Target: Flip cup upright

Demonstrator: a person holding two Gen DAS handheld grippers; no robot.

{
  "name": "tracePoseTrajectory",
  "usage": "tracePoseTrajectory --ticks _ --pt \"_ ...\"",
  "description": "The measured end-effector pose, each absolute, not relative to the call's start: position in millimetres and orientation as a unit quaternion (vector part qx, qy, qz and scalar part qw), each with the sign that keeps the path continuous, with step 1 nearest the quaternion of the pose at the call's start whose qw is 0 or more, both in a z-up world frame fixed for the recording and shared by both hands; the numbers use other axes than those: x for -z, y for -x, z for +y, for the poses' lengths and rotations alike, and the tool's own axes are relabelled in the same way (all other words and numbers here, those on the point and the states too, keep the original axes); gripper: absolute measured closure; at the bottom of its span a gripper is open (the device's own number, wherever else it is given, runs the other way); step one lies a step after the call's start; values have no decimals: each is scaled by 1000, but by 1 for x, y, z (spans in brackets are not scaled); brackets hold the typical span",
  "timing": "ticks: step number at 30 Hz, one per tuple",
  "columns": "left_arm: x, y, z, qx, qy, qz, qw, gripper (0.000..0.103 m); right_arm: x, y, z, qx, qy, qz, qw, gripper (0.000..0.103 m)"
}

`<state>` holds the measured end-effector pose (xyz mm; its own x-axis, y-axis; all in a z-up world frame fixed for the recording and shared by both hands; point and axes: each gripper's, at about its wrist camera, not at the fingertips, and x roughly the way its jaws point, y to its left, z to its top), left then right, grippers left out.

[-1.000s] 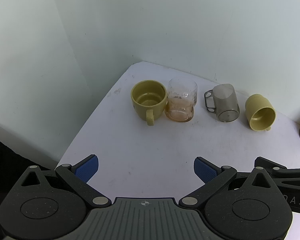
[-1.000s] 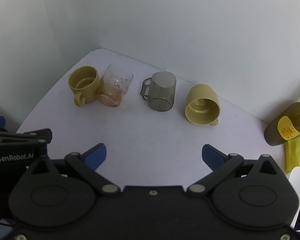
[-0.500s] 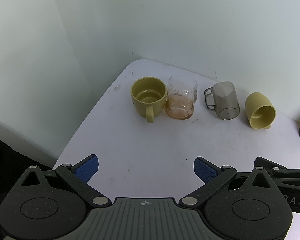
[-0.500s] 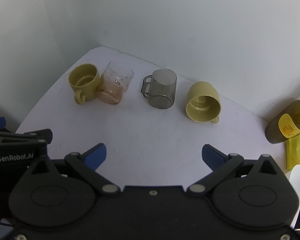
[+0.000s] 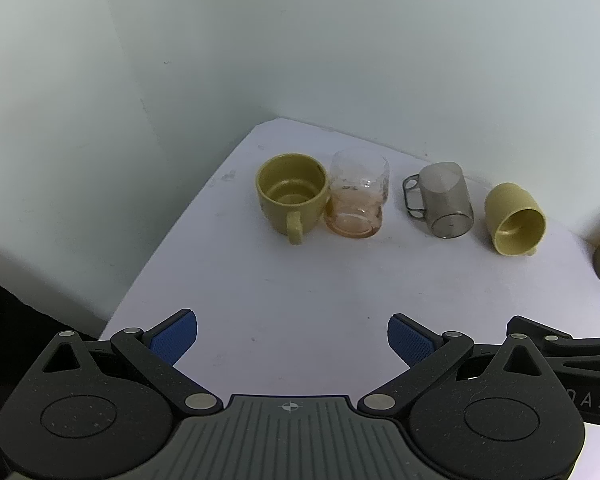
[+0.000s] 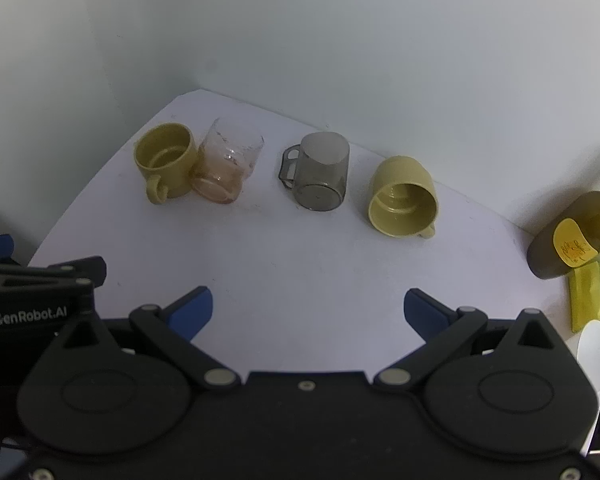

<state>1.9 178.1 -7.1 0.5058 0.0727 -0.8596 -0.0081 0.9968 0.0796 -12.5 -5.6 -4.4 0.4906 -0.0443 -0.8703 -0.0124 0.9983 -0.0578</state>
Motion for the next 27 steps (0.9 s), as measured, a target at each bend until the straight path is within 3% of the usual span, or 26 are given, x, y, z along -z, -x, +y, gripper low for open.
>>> tracePoseTrajectory --ticks 13,16,25,27 --pt "20 24 222 31 115 450 885 1 13 22 -6 23 9 504 864 0" --pt "19 29 227 19 96 434 896 0 31 25 -8 13 -4 483 876 0" --pt "19 31 260 -7 75 462 884 0 74 -11 10 12 -18 539 842 2" --pt "19 29 274 -14 71 471 879 0 77 -26 15 21 -30 535 844 11"
